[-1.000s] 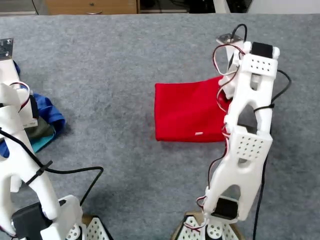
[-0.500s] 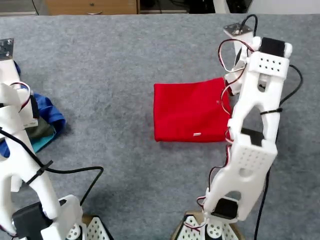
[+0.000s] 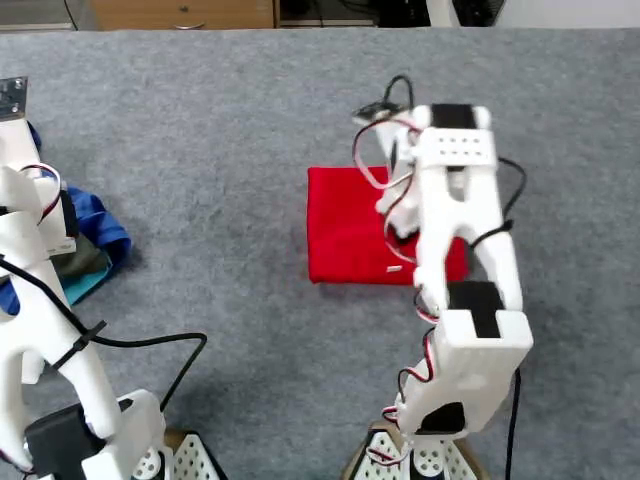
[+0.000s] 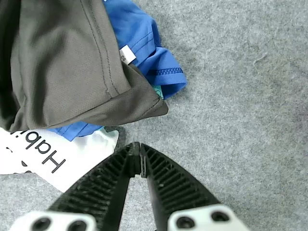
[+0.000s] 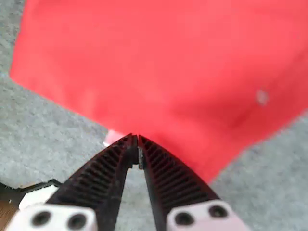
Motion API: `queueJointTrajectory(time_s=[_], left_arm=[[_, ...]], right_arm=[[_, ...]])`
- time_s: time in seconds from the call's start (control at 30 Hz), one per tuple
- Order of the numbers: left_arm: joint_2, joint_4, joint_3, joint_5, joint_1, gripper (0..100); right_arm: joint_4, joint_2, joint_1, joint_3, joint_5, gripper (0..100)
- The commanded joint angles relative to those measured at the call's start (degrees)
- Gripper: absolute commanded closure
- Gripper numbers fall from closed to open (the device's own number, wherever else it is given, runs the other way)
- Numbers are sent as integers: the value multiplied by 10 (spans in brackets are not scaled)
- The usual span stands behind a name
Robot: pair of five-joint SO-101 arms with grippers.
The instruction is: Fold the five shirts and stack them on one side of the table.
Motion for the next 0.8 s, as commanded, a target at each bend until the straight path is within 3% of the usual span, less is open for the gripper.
queueJointTrajectory(time_s=[0.0,0.3,0.57,0.77], left_arm=[[-18,5,-2,-1,-5,981],[-18,5,-2,-1,-5,981],[-18,5,-2,-1,-5,981],[-18,5,-2,-3,-4,981]], right_arm=[[-65,-2,-19,39,-10,997],[-80,113,-15,9,-10,997],[41,92,-9,-181,-6,997],[20,107,44,-297,-5,995]])
